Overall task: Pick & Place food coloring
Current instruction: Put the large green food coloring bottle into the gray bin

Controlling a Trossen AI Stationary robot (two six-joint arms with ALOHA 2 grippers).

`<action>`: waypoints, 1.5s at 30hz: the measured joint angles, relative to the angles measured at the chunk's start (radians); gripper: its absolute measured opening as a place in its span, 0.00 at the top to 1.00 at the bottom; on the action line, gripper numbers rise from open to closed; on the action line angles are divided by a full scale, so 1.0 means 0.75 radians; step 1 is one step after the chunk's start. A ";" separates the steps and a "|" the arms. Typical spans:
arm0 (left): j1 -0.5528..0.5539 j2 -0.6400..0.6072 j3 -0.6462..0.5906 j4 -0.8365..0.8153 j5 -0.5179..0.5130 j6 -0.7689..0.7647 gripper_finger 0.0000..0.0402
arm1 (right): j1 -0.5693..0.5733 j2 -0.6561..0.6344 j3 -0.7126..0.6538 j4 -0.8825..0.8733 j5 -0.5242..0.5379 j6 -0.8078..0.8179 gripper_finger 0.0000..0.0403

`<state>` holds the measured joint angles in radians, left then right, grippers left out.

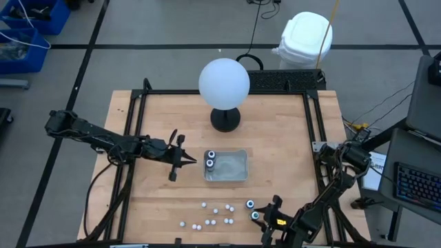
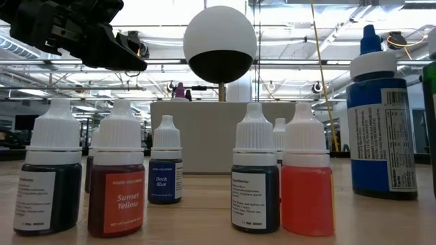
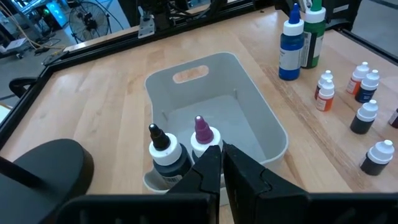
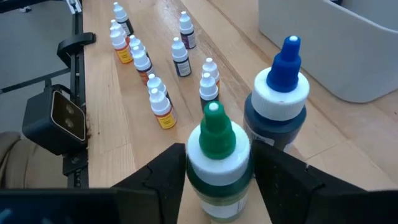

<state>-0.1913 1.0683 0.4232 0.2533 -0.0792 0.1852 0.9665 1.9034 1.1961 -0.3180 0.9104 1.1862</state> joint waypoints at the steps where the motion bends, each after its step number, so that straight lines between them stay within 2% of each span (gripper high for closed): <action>1: 0.000 0.000 0.000 0.000 0.000 0.000 0.94 | 0.000 0.000 0.000 0.000 0.001 0.000 0.59; 18: 0.000 0.000 0.000 -0.007 -0.001 0.001 0.94 | 0.005 -0.003 0.002 0.026 0.004 -0.036 0.66; 23: -0.001 0.000 0.000 -0.007 0.000 0.001 0.94 | 0.006 -0.047 0.002 0.124 -0.048 -0.106 0.68; 29: -0.001 0.000 0.000 -0.014 0.000 0.001 0.94 | 0.006 -0.112 0.001 0.323 -0.103 -0.375 0.71; 35: -0.001 0.000 0.000 -0.022 0.000 0.002 0.94 | -0.008 -0.233 0.001 0.482 -0.099 -0.713 0.72; 41: -0.001 0.000 0.000 -0.024 -0.001 0.006 0.94 | -0.090 -0.407 0.001 0.456 -0.100 -1.090 0.72; 45: 0.000 0.000 0.000 -0.027 -0.001 0.025 0.94 | -0.204 -0.518 0.001 0.410 -0.118 -1.328 0.72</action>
<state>-0.1913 1.0683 0.4232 0.2330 -0.0799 0.2042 0.8137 1.5149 1.1969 -0.0106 0.8221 0.1900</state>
